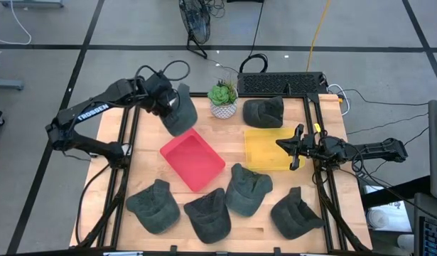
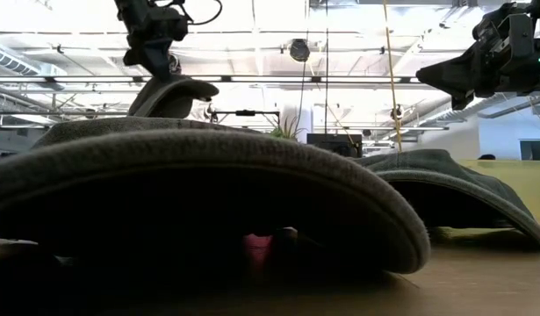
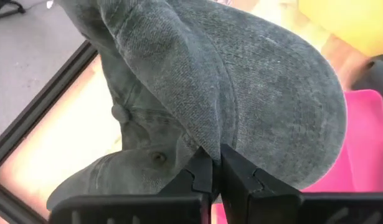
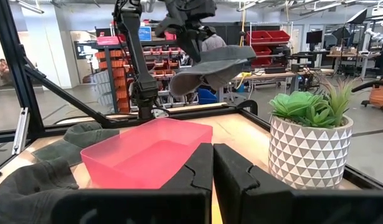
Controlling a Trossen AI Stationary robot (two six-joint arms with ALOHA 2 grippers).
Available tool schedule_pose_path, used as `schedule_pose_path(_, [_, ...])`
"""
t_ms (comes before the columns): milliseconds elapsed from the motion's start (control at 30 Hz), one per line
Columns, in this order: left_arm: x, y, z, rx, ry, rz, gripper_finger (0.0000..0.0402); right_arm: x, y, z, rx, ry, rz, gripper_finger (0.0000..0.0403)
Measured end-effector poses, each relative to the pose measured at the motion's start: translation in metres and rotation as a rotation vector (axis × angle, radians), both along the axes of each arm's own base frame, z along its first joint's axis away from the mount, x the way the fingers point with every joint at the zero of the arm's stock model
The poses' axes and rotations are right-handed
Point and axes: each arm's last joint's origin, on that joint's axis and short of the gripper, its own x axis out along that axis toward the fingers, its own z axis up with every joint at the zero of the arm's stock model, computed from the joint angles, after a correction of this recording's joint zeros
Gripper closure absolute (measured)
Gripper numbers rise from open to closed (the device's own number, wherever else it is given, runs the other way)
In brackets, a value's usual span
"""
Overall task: Pick & Place hat
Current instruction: Put the top left dark gray cap into the red bin
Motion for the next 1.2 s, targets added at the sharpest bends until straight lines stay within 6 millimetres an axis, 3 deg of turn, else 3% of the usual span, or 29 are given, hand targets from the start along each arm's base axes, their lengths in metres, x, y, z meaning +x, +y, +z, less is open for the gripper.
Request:
schedule_pose_path(767, [0.029,-0.068,0.003,-0.188,-0.118,0.011,0.0387,0.000,0.000,-0.004,0.021,0.031,0.001,0.0403])
schedule_pose_path(1067, [0.041,-0.074,-0.004,-0.232,-0.120,0.104,0.0377,0.000,0.000,-0.004,0.021,0.032,0.002,0.0403])
schedule_pose_path(1200, [0.050,-0.080,-0.012,-0.246,-0.083,0.082,0.0393,0.000,0.000,-0.004,0.021,0.032,0.002,0.0403])
